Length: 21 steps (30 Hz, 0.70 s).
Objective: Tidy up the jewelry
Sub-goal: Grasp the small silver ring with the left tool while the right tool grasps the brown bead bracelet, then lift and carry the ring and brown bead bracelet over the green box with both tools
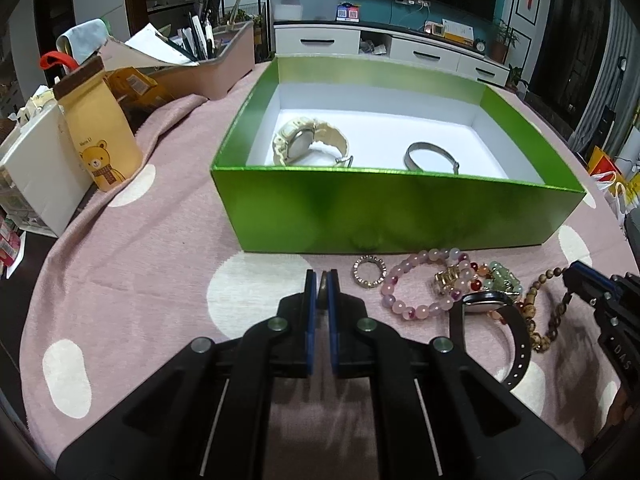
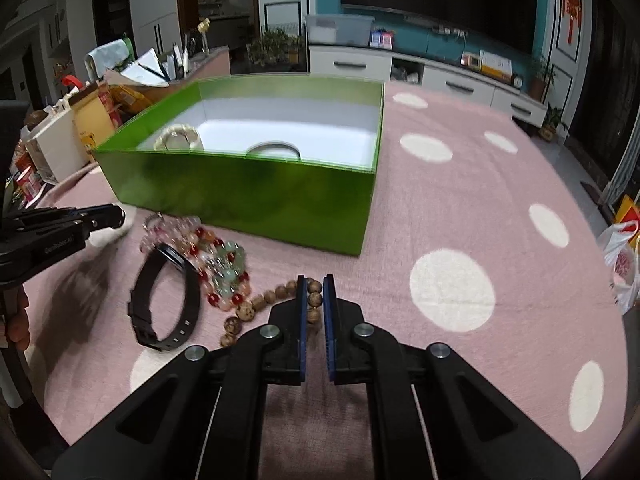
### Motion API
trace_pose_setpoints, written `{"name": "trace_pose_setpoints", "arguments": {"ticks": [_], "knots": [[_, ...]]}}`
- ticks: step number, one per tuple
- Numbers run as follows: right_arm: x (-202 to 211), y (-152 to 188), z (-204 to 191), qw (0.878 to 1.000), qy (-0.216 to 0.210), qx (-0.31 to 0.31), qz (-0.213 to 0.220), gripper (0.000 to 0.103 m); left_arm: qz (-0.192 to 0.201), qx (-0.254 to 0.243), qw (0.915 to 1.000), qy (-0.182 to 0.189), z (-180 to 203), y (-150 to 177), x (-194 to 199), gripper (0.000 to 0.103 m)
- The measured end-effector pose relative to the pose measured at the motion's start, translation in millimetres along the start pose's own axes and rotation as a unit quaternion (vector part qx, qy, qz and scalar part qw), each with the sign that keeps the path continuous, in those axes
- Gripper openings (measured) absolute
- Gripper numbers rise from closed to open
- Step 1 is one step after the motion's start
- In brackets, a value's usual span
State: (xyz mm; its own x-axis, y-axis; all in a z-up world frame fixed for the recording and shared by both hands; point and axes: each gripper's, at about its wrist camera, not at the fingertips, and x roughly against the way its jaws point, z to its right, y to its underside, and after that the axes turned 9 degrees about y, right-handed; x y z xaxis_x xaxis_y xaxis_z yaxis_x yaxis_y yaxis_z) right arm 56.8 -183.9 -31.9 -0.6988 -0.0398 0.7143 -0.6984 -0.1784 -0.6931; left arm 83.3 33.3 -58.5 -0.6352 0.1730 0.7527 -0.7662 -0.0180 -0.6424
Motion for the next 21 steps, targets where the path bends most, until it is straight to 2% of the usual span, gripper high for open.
{"name": "trace_pose_setpoints", "arguments": {"ticks": [8,21], "knots": [[32.0,-12.1,-0.6,0.999,0.011,0.006,0.049,0.007,0.02,-0.004,0.9998,0.003,1.9,-5.5,21.7,0.005],[62.5,-23.4,7.1,0.996,0.017,-0.002,0.091,0.007,0.046,-0.015,0.9988,0.013,13.2,-14.1,50.6,0.005]]}}
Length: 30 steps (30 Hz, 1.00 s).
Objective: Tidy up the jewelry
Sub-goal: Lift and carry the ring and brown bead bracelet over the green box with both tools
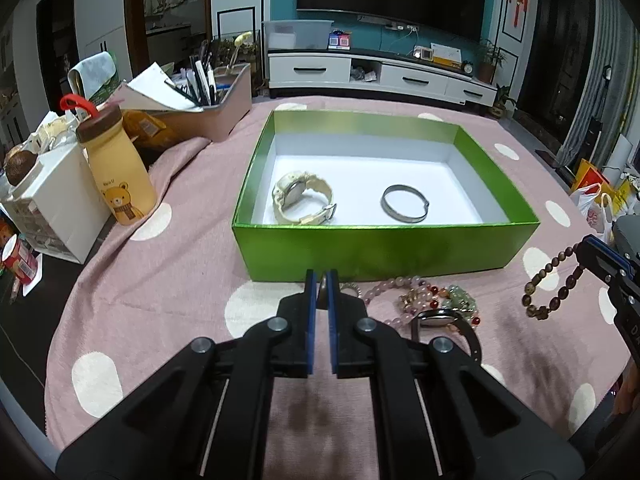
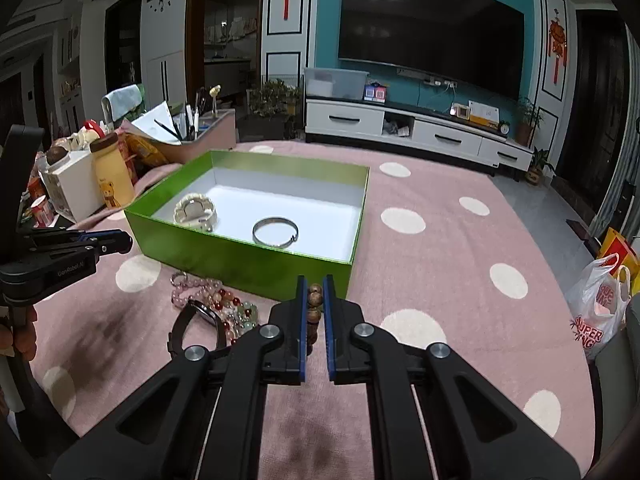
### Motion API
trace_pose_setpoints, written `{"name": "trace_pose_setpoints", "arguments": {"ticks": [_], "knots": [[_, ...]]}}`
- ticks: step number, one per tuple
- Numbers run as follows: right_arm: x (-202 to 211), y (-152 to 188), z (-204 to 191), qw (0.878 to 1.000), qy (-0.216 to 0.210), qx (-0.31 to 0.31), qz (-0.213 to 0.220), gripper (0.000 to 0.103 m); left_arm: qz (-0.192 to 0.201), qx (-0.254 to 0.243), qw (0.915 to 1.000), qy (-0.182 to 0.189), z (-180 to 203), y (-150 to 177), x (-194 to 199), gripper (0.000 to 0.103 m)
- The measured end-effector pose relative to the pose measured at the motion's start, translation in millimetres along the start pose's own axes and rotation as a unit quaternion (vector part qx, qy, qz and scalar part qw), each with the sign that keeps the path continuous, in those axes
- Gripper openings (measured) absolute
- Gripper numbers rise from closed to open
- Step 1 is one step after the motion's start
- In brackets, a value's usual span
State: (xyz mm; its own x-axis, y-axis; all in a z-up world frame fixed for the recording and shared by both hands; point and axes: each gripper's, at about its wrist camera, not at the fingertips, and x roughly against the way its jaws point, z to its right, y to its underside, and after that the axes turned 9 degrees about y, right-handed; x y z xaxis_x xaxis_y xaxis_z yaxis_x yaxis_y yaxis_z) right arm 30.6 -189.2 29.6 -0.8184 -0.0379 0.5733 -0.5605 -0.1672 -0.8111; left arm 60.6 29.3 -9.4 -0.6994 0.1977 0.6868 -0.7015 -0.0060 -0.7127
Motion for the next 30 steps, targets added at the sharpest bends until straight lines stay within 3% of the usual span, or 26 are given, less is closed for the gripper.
{"name": "trace_pose_setpoints", "arguments": {"ticks": [12,30], "knots": [[12.8,-21.4,5.2,0.999,0.001,-0.002,0.032,0.007,0.023,-0.016,0.9996,0.011,13.1,-18.0,16.2,0.005],[-1.0,-49.9,12.0,0.998,-0.009,-0.021,0.053,0.007,0.055,-0.037,0.9976,0.022,32.1,-61.6,17.0,0.005]]}}
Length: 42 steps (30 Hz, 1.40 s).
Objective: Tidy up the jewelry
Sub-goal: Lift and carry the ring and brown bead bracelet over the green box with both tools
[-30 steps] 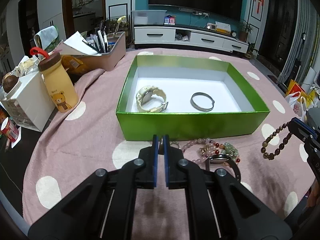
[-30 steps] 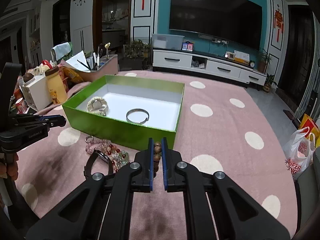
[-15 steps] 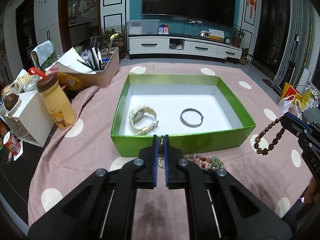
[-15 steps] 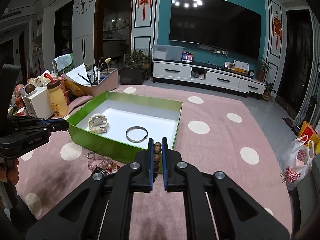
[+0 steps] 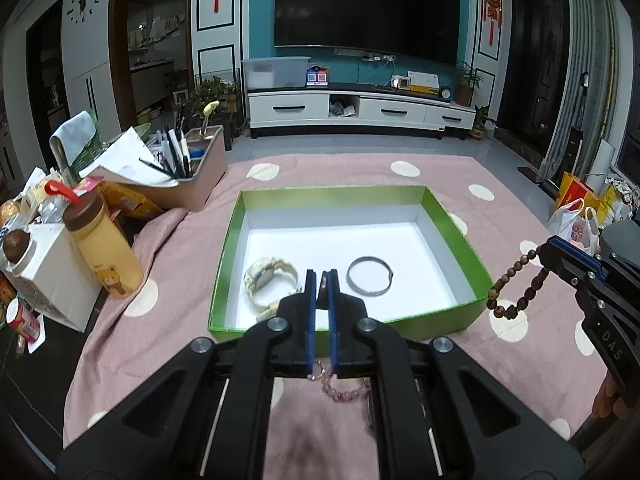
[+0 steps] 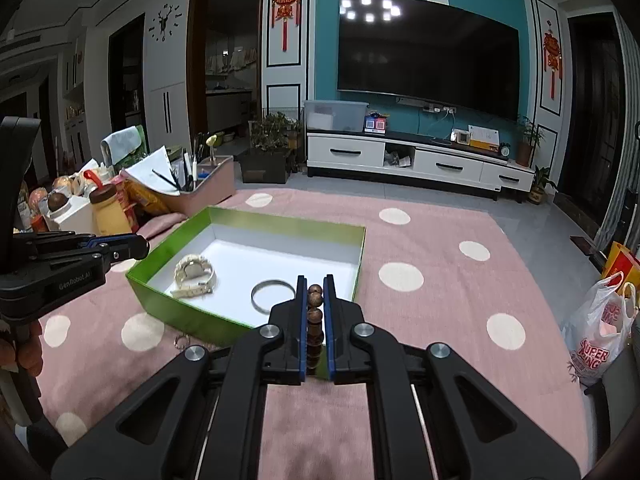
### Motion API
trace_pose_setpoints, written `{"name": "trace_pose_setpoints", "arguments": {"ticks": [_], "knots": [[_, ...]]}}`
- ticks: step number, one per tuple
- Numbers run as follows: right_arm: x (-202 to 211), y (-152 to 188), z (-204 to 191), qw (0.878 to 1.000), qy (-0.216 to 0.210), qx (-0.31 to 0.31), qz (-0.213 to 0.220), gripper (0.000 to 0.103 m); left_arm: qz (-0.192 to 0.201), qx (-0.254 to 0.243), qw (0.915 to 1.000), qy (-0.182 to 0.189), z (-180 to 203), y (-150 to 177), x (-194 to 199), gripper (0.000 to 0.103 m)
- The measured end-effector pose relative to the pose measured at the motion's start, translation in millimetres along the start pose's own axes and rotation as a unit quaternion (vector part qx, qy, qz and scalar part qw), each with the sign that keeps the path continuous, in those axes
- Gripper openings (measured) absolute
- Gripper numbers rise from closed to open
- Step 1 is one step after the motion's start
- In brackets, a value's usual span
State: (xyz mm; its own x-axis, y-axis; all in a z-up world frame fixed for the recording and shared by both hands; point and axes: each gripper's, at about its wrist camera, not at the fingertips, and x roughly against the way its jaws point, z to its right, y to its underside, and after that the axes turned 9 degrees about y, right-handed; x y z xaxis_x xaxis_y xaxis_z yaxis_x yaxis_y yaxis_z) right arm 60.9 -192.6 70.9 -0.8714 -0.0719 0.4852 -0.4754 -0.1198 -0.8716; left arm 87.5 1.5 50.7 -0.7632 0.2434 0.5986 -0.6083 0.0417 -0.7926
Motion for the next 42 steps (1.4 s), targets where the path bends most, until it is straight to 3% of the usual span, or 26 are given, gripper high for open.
{"name": "trace_pose_setpoints", "arguments": {"ticks": [26,33,42], "knots": [[-49.3,-34.5,0.5,1.0,-0.008,-0.006,0.007,0.007,0.005,0.01,0.9999,-0.003,-4.5,-44.5,-46.7,0.005],[-67.9,-36.2,-4.4,1.0,-0.019,0.002,-0.009,0.007,-0.018,0.028,0.9994,0.001,-14.9,-46.9,-71.6,0.005],[-106.1,-40.9,0.2,0.994,-0.084,-0.02,-0.062,0.007,-0.068,0.07,0.9951,0.011,-36.9,-49.2,-111.6,0.005]]}}
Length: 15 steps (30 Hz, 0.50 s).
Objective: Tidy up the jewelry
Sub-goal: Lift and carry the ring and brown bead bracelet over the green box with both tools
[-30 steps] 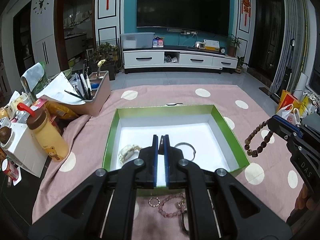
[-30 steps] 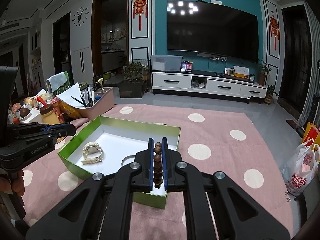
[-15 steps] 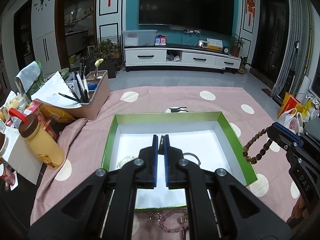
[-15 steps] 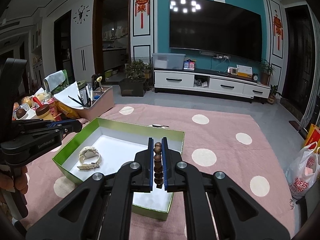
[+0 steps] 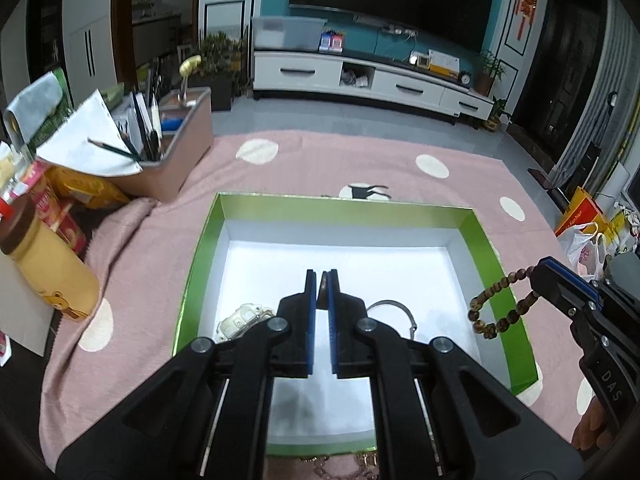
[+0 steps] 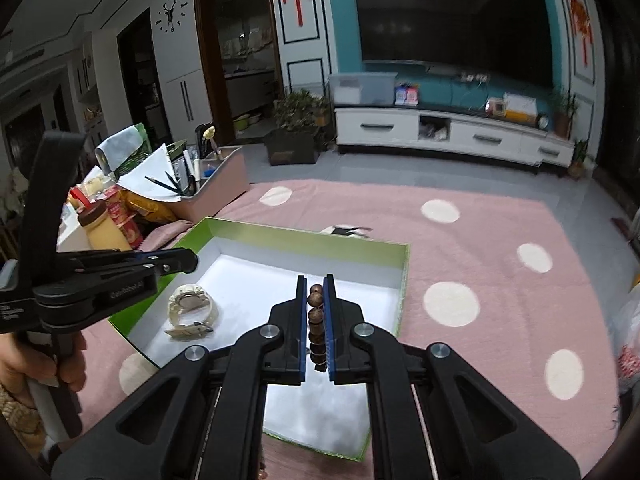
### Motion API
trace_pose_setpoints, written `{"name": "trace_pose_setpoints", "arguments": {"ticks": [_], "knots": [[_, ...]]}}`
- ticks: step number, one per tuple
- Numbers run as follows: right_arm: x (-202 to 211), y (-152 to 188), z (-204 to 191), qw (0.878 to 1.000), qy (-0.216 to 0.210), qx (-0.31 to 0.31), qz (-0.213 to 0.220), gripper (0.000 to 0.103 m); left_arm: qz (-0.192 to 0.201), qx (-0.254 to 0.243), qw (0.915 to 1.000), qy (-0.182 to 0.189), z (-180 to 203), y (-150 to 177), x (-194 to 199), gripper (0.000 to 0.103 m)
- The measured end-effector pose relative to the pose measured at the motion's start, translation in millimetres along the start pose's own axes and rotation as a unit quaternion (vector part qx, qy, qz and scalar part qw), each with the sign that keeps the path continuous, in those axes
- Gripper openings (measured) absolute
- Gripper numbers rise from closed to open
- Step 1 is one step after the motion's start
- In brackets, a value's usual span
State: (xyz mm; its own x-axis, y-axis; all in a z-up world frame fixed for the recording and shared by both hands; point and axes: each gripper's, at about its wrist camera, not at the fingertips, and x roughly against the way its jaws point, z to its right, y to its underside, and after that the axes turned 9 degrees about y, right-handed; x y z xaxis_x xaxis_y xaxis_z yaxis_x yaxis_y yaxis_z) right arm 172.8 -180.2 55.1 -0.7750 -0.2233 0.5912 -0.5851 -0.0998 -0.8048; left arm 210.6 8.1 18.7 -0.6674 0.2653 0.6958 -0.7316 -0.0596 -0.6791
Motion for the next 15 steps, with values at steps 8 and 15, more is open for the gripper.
{"name": "trace_pose_setpoints", "arguments": {"ticks": [8,15], "knots": [[-40.0,0.9,8.6,0.995,-0.055,-0.038,-0.069,0.007,-0.05,0.02,0.9984,0.019,-12.8,-5.0,-32.0,0.005],[-60.7,8.9,2.7,0.994,-0.036,-0.025,-0.102,0.007,-0.087,0.022,0.9957,0.021,-16.9,-0.3,-58.5,0.005]]}}
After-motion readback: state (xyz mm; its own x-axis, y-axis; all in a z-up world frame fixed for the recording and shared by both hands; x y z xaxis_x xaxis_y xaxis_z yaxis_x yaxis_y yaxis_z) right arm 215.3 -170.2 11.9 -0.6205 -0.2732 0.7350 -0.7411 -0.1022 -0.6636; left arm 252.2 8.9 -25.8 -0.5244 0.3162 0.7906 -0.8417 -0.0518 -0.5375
